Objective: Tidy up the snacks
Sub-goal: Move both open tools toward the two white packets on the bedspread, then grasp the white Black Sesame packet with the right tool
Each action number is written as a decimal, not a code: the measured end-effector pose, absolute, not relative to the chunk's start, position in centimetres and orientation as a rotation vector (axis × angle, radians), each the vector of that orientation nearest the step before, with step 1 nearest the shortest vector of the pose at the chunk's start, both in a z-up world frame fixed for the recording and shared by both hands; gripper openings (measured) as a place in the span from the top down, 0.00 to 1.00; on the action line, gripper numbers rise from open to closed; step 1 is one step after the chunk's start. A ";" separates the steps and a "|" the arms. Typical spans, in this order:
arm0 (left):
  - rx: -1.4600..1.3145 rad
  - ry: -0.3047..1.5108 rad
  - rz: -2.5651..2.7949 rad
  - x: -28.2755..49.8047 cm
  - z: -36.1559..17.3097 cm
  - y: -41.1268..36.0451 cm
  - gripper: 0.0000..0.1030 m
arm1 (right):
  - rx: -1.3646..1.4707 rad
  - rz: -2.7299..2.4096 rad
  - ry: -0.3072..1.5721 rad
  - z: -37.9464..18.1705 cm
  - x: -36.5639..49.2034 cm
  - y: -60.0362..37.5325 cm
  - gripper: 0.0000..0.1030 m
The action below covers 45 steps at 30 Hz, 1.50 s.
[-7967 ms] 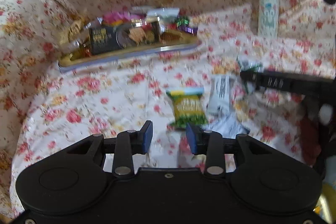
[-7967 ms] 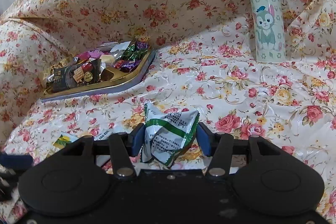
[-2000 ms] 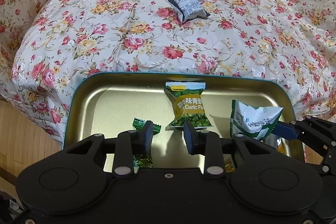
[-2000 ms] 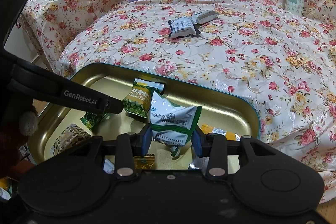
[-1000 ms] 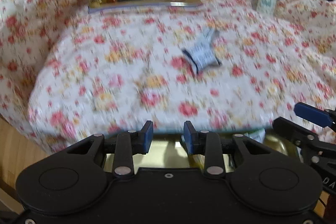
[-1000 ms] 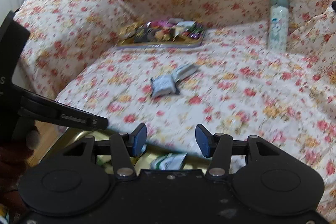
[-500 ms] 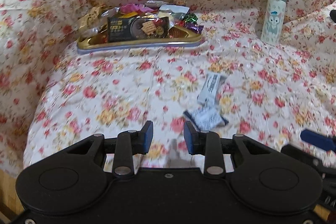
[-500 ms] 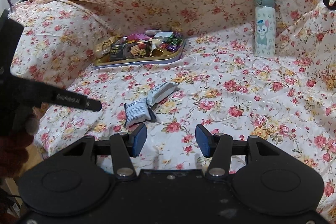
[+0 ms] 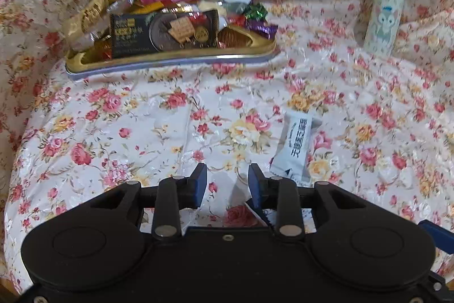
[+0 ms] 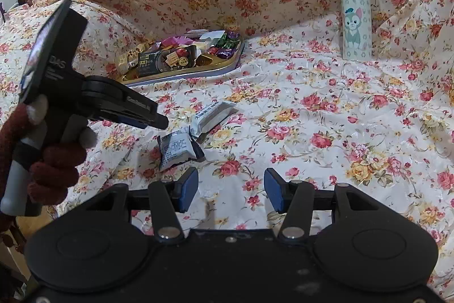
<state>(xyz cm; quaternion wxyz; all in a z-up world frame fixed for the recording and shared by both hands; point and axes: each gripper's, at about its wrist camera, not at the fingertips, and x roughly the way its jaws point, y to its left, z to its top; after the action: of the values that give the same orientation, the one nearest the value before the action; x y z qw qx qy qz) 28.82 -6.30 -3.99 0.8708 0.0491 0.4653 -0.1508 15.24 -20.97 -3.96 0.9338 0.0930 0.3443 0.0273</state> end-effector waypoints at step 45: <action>0.193 0.956 -0.452 25.0 -4.6 -9.6 0.53 | 0.224 0.036 0.702 -4.5 17.4 -21.8 0.47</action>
<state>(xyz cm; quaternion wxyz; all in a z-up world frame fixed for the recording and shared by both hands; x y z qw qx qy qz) 24.95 -9.57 -4.56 0.8590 0.0917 0.4553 -0.2154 17.36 -21.82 -4.51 0.9328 0.1095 0.3430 0.0174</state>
